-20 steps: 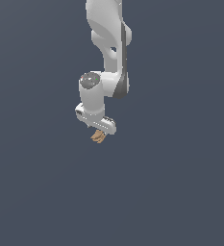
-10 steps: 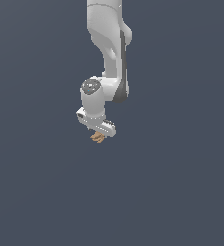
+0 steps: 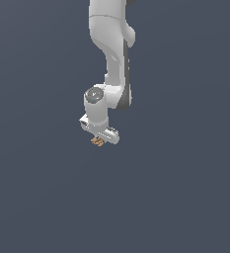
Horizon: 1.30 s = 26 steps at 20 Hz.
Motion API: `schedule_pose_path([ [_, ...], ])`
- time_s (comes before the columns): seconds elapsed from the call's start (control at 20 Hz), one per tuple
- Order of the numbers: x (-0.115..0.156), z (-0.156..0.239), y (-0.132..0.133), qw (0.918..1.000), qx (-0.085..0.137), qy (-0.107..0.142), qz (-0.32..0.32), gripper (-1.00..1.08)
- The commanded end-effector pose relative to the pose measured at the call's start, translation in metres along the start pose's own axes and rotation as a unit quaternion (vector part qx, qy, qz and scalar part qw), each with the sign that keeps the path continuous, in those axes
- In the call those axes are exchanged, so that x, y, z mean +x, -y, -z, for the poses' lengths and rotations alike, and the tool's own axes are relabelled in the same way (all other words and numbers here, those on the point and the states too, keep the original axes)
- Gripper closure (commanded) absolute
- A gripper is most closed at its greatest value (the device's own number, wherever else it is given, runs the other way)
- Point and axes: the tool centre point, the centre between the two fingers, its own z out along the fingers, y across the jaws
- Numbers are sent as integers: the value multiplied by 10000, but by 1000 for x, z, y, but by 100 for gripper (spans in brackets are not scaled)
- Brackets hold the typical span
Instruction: Pick up the object and move it to a goal position.
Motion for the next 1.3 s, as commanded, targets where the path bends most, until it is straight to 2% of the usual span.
schedule_pose_path([
  [0.0,0,-1,-1,10000,-2,0,-4,108],
  [0.7,-1,9,2,10000,3,-4,-1,108],
  [1.0,-4,38,7,10000,3,-3,-3,108],
  [1.25,-8,77,14,10000,3,-3,-3,108],
])
